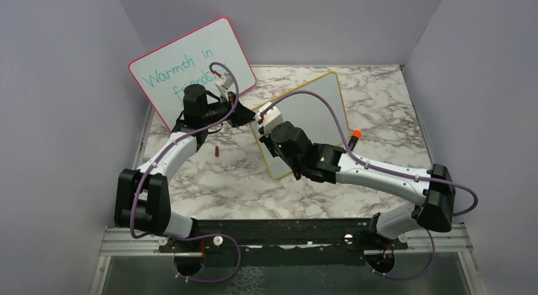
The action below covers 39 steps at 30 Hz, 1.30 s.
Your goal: Write a sentence on the whiteboard
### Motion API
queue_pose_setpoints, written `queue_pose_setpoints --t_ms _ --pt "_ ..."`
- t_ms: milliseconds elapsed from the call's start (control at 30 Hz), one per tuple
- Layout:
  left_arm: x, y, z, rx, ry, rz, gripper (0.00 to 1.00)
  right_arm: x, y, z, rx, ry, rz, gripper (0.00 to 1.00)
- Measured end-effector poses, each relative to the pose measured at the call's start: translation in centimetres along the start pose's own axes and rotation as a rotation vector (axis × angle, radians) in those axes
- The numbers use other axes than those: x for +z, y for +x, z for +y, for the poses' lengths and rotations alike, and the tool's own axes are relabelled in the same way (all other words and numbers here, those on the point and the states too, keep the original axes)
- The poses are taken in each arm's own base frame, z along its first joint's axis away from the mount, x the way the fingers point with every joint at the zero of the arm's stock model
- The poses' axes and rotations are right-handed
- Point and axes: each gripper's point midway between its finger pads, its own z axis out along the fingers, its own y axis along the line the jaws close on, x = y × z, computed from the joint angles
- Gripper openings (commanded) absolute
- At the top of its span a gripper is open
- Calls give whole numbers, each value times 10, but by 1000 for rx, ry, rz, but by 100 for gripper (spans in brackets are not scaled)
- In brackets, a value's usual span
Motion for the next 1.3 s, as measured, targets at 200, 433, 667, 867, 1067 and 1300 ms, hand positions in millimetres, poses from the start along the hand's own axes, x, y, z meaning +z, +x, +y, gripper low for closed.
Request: queue_pose_setpoints --t_ms 200,433,667,867,1067,1300 --pt "0 0 0 0 0 0 0 2 3 0 -11 3 8 1" --pt "0 0 0 0 0 0 0 3 4 -1 -17 11 11 1" --pt "0 1 1 -1 -1 1 0 5 8 0 -23 20 20 1" --pt "0 1 1 -1 -1 1 0 6 8 -2 -24 29 21 1" --pt "0 1 1 -1 -1 2 0 6 11 -3 -27 36 26 1" --pt "1 1 2 -2 -2 2 0 6 17 -4 -35 49 37 1"
